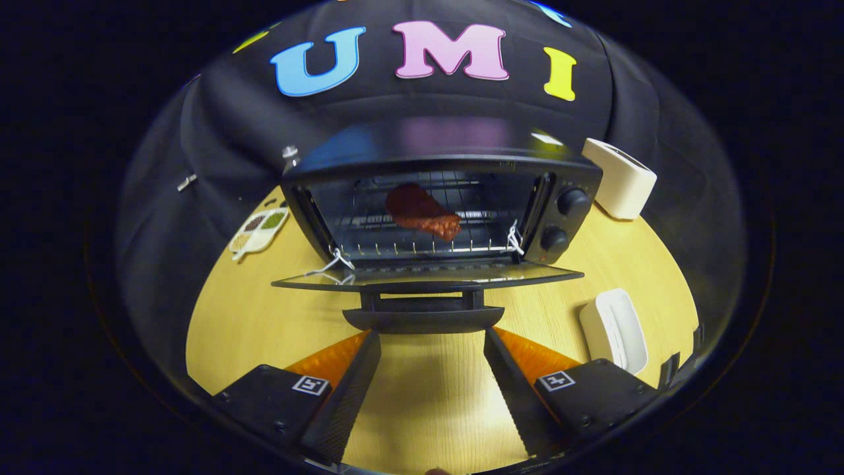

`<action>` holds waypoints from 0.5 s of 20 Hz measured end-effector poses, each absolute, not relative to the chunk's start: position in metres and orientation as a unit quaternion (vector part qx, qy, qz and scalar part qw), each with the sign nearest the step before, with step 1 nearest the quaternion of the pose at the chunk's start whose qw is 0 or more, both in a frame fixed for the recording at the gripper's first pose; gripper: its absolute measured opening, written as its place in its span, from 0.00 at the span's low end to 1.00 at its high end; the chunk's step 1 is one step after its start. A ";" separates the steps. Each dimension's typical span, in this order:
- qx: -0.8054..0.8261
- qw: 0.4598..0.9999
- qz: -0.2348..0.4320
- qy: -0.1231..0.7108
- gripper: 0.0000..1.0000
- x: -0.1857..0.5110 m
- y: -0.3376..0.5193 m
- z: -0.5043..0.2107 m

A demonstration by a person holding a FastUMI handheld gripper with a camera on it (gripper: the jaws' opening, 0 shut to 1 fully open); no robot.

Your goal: Open the toaster oven, put the food inside, and close the toaster oven door.

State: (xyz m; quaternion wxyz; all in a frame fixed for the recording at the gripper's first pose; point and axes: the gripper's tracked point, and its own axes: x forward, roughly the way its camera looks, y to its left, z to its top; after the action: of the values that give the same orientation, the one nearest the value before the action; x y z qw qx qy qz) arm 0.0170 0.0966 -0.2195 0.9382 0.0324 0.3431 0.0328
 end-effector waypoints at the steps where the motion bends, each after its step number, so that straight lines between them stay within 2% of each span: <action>1: 0.036 0.943 0.037 0.328 0.99 0.025 0.098 -0.209; 5: 0.035 0.957 0.028 0.286 0.99 0.037 0.088 -0.179; 10: 0.028 0.974 0.057 0.217 0.98 0.038 0.082 -0.124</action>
State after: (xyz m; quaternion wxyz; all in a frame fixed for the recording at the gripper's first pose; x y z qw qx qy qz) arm 0.0384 0.0816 -0.1240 0.9741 0.0276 0.2170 0.0571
